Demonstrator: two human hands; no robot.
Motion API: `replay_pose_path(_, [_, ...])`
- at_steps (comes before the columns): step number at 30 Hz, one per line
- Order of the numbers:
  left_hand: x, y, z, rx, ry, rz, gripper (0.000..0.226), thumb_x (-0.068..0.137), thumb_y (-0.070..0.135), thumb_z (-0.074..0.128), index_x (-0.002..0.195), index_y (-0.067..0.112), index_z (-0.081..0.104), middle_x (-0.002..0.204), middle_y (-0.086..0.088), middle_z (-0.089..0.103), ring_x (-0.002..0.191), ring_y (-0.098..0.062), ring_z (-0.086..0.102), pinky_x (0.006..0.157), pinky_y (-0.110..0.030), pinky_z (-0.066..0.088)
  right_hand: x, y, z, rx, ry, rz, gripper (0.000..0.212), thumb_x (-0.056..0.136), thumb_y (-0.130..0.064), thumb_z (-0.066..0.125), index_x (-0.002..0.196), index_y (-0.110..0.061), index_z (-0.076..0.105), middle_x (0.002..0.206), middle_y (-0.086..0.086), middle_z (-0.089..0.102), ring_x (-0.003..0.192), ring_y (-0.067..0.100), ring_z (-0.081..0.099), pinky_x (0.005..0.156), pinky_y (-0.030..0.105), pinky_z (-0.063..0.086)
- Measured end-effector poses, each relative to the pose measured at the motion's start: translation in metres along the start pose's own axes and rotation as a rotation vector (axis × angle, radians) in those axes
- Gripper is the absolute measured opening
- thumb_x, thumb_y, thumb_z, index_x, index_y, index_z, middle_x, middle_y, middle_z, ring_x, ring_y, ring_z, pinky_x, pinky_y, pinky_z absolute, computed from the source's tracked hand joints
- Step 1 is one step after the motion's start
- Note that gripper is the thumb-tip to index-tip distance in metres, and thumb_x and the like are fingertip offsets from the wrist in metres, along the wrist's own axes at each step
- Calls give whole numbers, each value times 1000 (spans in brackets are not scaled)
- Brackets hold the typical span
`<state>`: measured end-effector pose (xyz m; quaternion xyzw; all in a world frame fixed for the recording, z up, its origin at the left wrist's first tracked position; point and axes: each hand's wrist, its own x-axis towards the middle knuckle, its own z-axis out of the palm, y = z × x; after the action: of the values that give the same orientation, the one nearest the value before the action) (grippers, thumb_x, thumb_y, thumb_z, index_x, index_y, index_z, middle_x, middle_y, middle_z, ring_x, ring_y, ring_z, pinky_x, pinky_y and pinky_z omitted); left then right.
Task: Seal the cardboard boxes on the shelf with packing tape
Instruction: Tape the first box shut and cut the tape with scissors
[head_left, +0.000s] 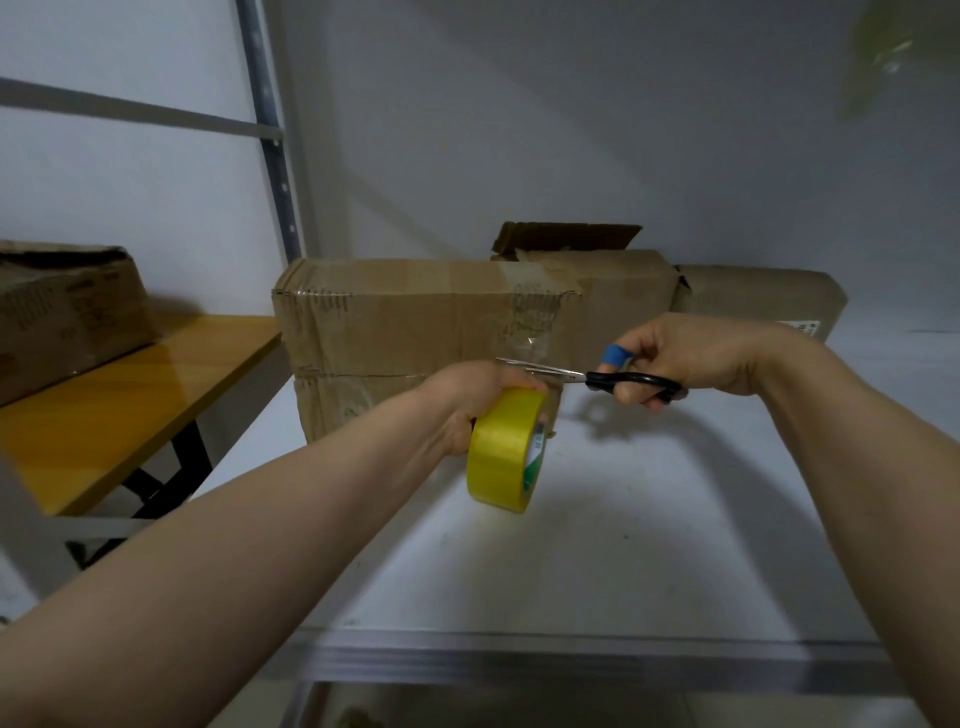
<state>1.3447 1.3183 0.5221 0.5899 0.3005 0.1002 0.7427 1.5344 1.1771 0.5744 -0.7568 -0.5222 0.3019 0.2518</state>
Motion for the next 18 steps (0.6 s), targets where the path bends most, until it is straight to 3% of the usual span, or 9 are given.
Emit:
replay_pose_path(5, [-3,5,-8,110,8,-83,10,95,16,66,99,7,67,75,-14,70,62,-24,69,61,-34,60,-5,-2,-3,-57,5,23,27,76,-15,83,101,-13,74,67,3,66,58,9,56,60,26,39])
replay_pose_path(8, [-8,9,-15,199,-54,-151,34,94,20,67,124,4,65,115,-21,71,106,-35,69,87,-43,58,-5,-4,1,-90,24,10,33,72,-15,86,103,-15,76,75,4,71,63,9,60,68,29,46])
replay_pose_path(9, [-9,11,-17,218,-50,-157,33,93,20,68,121,3,66,116,-22,70,106,-37,68,89,-44,56,-4,-5,3,-91,37,5,33,71,-15,86,102,-16,76,75,2,72,64,9,62,69,27,49])
replay_pose_path(11, [-11,12,-17,198,-15,-147,20,94,17,67,109,4,65,102,-20,68,84,-32,67,73,-39,59,-3,-6,10,-66,41,-8,34,71,-19,86,103,-18,75,74,-1,72,67,9,64,68,26,50])
replay_pose_path(13, [-9,13,-16,144,-7,-141,16,95,14,64,109,6,63,93,-17,65,71,-27,64,56,-35,60,-3,-9,15,-17,20,-29,44,66,-32,85,105,-17,74,76,-2,71,71,11,64,70,27,51])
replay_pose_path(16, [-3,12,-16,146,-8,-162,12,95,16,66,98,5,65,73,-15,67,51,-24,66,47,-33,58,0,-13,16,24,14,-46,50,60,-40,80,102,-14,72,72,-2,69,68,10,62,66,26,49])
replay_pose_path(18, [-4,12,-17,156,-15,-172,13,94,18,69,96,5,66,69,-14,68,47,-24,66,46,-33,57,3,-15,17,27,7,-49,46,61,-40,80,98,-14,71,67,-2,67,64,10,60,61,24,46])
